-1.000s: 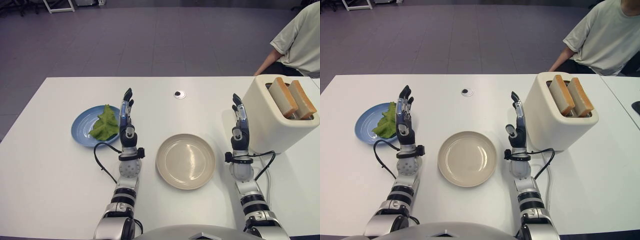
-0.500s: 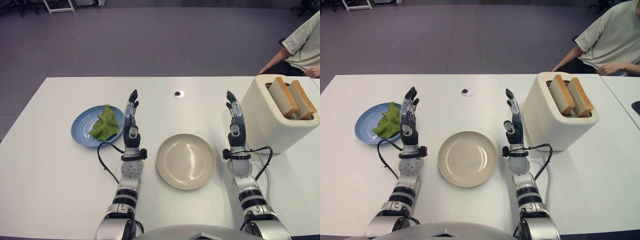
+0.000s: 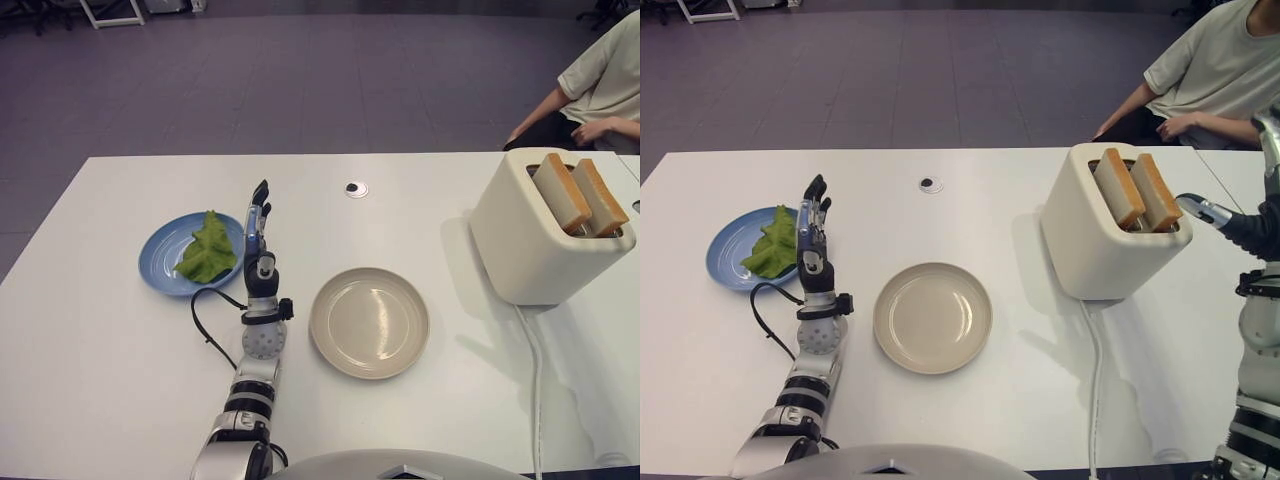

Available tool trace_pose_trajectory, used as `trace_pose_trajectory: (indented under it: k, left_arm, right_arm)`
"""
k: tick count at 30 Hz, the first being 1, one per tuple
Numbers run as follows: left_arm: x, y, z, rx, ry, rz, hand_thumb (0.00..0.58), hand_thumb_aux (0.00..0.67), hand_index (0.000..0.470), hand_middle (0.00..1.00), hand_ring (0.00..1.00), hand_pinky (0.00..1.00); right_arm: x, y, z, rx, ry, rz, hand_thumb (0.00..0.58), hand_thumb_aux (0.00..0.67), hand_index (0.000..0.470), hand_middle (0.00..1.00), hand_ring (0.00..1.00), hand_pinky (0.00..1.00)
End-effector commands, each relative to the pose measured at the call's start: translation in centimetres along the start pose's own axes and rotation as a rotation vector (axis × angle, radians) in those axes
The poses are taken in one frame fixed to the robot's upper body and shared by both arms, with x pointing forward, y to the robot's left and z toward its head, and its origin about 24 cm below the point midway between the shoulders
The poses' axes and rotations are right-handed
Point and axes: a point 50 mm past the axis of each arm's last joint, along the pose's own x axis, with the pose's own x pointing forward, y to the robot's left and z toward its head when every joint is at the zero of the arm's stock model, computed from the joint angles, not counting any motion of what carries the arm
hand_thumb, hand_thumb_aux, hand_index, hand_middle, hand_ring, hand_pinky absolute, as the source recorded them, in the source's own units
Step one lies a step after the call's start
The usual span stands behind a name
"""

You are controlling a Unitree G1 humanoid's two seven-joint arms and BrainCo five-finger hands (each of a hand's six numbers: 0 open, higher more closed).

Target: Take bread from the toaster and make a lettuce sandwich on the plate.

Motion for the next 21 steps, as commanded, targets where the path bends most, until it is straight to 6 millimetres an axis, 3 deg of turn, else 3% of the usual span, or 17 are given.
trace_pose_trajectory:
  k: [1,13,14,15,16,17,21]
  left_arm:
    - [-1.6,1.3,-0.8,0.064,0.068,-0.003,0.0,0.0,0.0,0.0,0.0,0.0]
    - [-1.7,2.0,-0.6,0.086,0.06,0.01,0.0,0.0,0.0,0.0,0.0,0.0]
    - [-1.7,2.0,-0.6,0.086,0.06,0.011,0.0,0.0,0.0,0.0,0.0,0.0]
    - [-1.8,2.0,-0.5,0.086,0.059,0.012,0.0,0.0,0.0,0.0,0.0,0.0]
    - [-1.8,2.0,-0.5,0.086,0.058,0.011,0.0,0.0,0.0,0.0,0.0,0.0]
    - [-1.9,2.0,-0.5,0.085,0.058,0.011,0.0,0.0,0.0,0.0,0.0,0.0]
    - [-2.0,2.2,-0.3,0.084,0.055,0.017,0.0,0.0,0.0,0.0,0.0,0.0]
  right_arm:
    - [1.0,2.2,0.4,-0.004,-0.018,0.099,0.0,0.0,0.0,0.0,0.0,0.0]
    - [-0.8,5.3,-1.3,0.02,0.037,0.351,0.0,0.0,0.0,0.0,0.0,0.0]
    - [-0.8,5.4,-1.4,0.026,0.036,0.363,0.04,0.024,0.017,0.0,0.0,0.0]
    - [-0.7,5.4,-1.3,0.029,0.031,0.371,0.436,0.336,0.236,0.0,0.0,0.0]
    - [-0.5,5.3,-1.2,0.03,0.022,0.372,0.516,0.447,0.313,0.0,0.0,0.0]
    - [-0.3,5.3,-1.1,0.031,0.011,0.372,0.58,0.67,0.47,0.0,0.0,0.0]
    - [0.6,5.0,-0.8,0.04,-0.013,0.348,0.58,0.67,0.47,0.0,0.0,0.0]
